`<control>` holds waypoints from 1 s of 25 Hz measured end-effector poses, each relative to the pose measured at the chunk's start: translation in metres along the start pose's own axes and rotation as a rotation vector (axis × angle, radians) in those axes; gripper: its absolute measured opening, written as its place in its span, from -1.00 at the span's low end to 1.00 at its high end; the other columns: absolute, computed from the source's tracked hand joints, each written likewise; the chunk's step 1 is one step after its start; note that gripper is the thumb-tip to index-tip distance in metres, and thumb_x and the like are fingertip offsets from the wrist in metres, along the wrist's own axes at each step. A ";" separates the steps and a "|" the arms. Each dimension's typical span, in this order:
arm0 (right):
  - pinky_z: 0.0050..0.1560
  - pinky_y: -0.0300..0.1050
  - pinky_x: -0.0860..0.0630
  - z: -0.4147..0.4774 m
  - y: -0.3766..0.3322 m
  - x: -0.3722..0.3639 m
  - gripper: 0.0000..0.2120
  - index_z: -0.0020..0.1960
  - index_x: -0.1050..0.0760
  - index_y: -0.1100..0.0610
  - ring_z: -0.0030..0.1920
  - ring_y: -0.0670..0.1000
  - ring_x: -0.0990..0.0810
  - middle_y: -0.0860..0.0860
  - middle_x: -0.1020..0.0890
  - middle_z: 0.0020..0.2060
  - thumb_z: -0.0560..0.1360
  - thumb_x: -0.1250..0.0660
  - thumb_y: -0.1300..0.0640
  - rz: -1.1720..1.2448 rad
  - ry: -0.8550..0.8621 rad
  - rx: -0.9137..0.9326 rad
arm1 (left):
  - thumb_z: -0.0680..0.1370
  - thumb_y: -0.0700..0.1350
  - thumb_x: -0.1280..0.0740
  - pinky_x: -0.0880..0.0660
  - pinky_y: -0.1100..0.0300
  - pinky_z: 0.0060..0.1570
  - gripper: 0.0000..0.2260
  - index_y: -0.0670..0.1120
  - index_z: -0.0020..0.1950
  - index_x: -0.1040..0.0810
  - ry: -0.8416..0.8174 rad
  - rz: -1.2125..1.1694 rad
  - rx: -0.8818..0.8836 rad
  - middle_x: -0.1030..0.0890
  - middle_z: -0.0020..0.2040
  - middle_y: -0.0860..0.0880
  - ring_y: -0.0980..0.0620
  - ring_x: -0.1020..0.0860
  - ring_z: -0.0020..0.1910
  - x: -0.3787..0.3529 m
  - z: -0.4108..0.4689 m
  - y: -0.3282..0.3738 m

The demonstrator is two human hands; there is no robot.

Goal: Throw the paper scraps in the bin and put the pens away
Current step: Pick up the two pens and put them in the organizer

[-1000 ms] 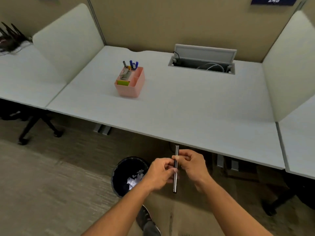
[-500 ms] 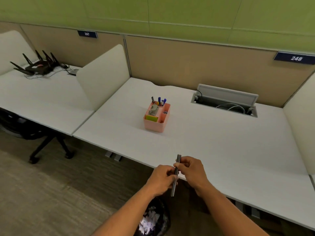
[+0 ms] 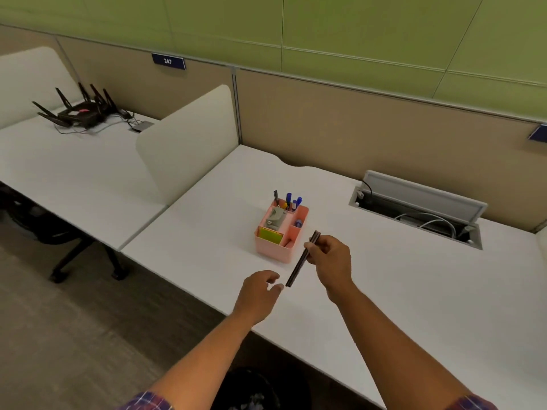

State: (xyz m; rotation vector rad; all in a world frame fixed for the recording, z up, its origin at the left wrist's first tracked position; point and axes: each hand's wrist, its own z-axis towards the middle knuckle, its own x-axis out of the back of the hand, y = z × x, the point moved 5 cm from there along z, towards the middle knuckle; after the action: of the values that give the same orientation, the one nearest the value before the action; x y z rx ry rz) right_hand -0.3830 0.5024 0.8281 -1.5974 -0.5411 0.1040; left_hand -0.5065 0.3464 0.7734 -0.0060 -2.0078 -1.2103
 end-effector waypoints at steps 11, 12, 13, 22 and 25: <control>-0.15 -0.19 -0.58 0.177 0.008 -0.045 -0.92 -0.02 -0.58 -0.03 -0.13 -0.04 -0.67 -0.16 -0.65 -0.20 0.59 -0.39 0.15 -0.153 0.029 0.012 | 0.66 0.00 -0.35 -0.51 0.18 0.28 -0.66 -0.01 0.43 -0.54 0.049 0.076 0.188 -0.60 0.37 0.00 0.02 -0.58 0.30 0.028 0.100 -0.022; -0.17 -0.26 -0.54 0.181 0.013 -0.051 -0.91 -0.01 -0.58 -0.03 -0.13 -0.06 -0.66 -0.19 -0.63 -0.20 0.59 -0.38 0.16 -0.183 0.000 0.016 | 0.66 0.00 -0.35 -0.51 0.18 0.29 -0.67 -0.01 0.43 -0.54 0.043 0.080 0.206 -0.60 0.37 0.00 0.03 -0.58 0.31 0.027 0.101 -0.025; -0.20 -0.34 -0.48 0.185 0.019 -0.057 -0.90 0.01 -0.58 -0.04 -0.13 -0.09 -0.65 -0.22 -0.61 -0.20 0.60 -0.37 0.17 -0.213 -0.030 0.022 | 0.67 0.00 -0.35 -0.51 0.18 0.29 -0.67 -0.01 0.43 -0.54 0.042 0.083 0.225 -0.60 0.38 0.00 0.03 -0.58 0.32 0.026 0.104 -0.029; -0.04 0.00 -0.62 0.204 0.051 -0.080 -0.89 0.00 -0.67 0.14 -0.10 0.11 -0.67 0.04 -0.72 -0.14 0.58 -0.36 0.22 -0.336 -0.192 -0.026 | 0.67 0.02 -0.35 -0.52 0.18 0.28 -0.68 0.01 0.42 -0.54 0.046 0.105 0.276 -0.60 0.38 0.00 0.02 -0.59 0.32 0.025 0.119 -0.037; 0.04 0.04 -0.63 0.206 0.055 -0.079 -0.89 0.02 -0.68 0.11 -0.04 0.12 -0.68 0.05 -0.73 -0.09 0.59 -0.37 0.21 -0.309 -0.197 -0.058 | 0.66 0.02 -0.35 -0.53 0.19 0.27 -0.68 0.02 0.41 -0.54 0.048 0.113 0.267 -0.60 0.38 0.01 0.04 -0.59 0.30 0.023 0.121 -0.034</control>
State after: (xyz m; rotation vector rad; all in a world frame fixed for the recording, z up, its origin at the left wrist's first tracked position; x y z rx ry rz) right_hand -0.5163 0.6599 0.7318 -1.5493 -0.9444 0.0129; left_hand -0.6094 0.4100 0.7322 0.0400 -2.0827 -0.8585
